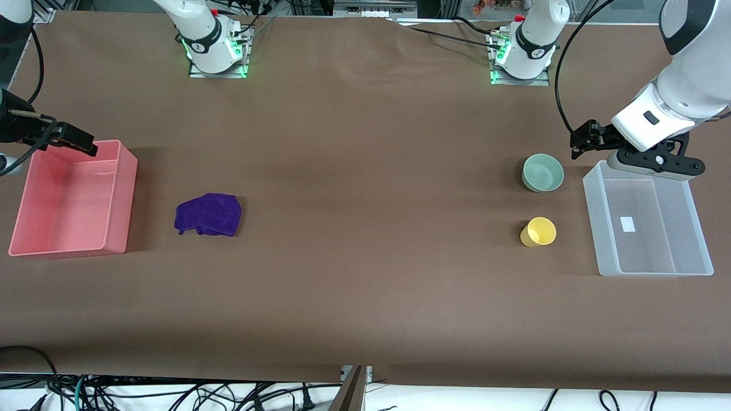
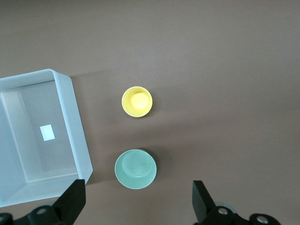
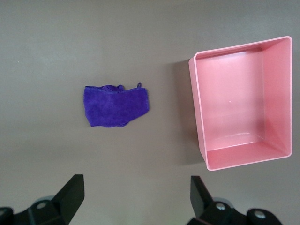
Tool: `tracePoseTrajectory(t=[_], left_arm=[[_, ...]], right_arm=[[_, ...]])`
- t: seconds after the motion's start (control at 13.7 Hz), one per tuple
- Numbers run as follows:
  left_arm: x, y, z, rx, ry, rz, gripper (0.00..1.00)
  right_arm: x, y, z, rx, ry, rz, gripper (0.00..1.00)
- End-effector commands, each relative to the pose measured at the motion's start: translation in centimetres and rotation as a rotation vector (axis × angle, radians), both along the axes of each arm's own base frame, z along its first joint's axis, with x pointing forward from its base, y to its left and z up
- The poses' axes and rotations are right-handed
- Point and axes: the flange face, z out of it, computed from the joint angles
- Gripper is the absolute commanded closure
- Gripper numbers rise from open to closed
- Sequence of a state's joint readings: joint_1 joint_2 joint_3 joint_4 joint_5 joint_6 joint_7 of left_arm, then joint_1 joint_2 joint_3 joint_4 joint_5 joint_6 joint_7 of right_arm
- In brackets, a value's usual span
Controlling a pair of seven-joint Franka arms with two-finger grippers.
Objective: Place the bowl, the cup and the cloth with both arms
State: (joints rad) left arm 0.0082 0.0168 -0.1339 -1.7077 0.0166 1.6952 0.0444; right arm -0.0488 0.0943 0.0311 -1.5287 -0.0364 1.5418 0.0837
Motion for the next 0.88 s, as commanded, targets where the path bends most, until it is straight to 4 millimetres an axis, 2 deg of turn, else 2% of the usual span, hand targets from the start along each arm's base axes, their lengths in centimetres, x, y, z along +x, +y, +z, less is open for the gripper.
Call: tracePoseTrajectory(t=[0.0,0.8], left_arm=[[0.2,-0.4,0.62,-0.015,0.009,0.011,0.0],[-0.27,-0.38,0.21,-0.021,0.053,0.019,0.0]], right_arm=[[-0.02,0.46,0.24,-0.002,-0.009,-0.001,0.0],[-0.02,0.37,0.24,-0.002,-0.009,0.005,0.0]])
